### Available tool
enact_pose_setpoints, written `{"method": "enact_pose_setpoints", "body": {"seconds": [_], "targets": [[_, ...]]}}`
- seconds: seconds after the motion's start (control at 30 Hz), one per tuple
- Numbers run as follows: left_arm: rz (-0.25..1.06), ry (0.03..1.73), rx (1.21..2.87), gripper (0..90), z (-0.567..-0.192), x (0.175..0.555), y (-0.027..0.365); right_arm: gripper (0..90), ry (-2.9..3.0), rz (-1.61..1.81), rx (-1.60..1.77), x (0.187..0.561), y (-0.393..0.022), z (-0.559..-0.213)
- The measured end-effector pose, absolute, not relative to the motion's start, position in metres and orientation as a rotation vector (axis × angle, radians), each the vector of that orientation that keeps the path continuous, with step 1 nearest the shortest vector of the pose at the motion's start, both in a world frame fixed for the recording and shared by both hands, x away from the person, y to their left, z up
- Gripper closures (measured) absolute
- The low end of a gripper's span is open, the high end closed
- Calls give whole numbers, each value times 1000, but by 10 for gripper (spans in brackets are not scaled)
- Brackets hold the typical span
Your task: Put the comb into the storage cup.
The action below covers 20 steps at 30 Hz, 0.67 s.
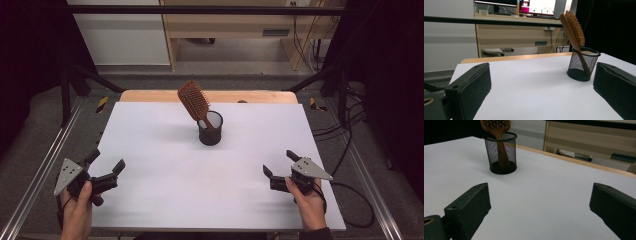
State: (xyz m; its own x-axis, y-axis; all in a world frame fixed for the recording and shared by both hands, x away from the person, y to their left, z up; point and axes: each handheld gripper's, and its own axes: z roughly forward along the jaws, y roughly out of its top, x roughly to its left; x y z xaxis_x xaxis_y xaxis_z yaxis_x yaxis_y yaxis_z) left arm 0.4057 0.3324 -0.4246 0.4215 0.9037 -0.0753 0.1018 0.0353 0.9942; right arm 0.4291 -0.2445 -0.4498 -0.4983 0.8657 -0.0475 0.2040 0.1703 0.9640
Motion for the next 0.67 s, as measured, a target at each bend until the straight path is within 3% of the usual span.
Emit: {"method": "enact_pose_setpoints", "body": {"seconds": [0.67], "targets": [[858, 919, 1403, 18, -428, 384, 338, 35, 1801, 1401, 1009, 427, -253, -452]]}}
